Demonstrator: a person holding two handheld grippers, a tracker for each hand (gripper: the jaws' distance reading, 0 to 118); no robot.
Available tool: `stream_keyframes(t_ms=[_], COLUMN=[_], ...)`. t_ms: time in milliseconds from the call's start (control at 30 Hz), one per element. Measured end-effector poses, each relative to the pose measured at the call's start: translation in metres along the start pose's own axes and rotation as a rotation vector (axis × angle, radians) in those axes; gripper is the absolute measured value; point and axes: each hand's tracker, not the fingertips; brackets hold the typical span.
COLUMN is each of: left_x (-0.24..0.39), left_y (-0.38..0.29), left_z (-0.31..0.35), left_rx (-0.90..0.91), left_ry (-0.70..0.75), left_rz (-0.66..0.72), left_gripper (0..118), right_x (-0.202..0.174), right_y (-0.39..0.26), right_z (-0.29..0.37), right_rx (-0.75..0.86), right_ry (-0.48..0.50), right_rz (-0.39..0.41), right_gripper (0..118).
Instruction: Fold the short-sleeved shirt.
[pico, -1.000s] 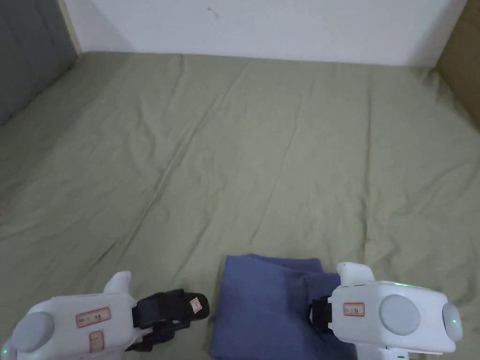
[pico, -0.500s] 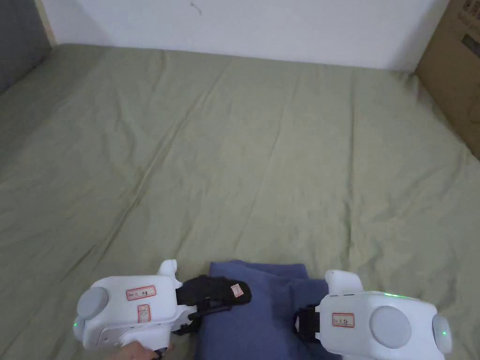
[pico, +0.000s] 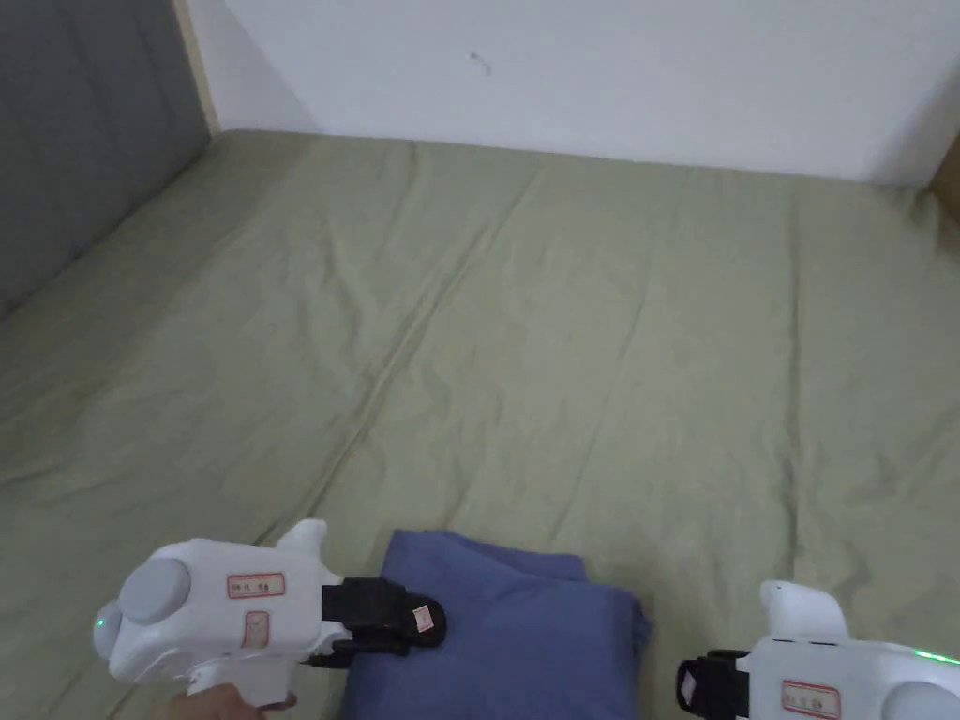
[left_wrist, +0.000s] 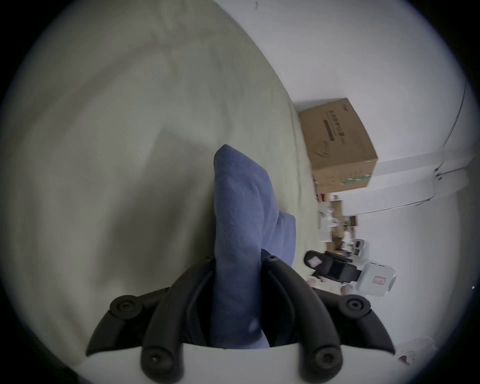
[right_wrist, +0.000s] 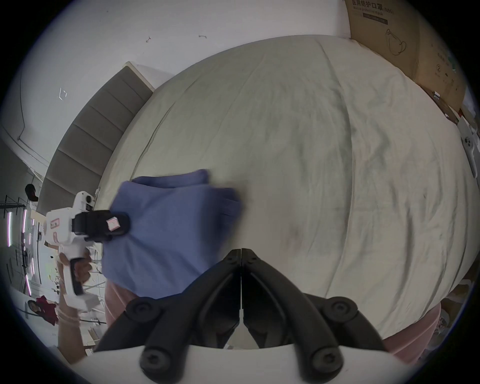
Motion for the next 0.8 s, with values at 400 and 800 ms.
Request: stream_keyframes(t_ms=[400,800], left_x=[-0.048,-0.072], left_y=[0.125,0.154], left_z=[0.133,0.154], left_rx=[-0.011,0.107], left_ry=[0.987,1.549], left_rz=[-0.299,-0.442], left_gripper=[22,96], right_x=[0.001,-0.015], right_y=[0.003,0.003], right_z=[-0.006,-0.014], right_rx=[-0.022,-0.056], right_ry=[-0.050,-0.050], right_rz=[-0.023,-0.003], right_gripper=[0,0])
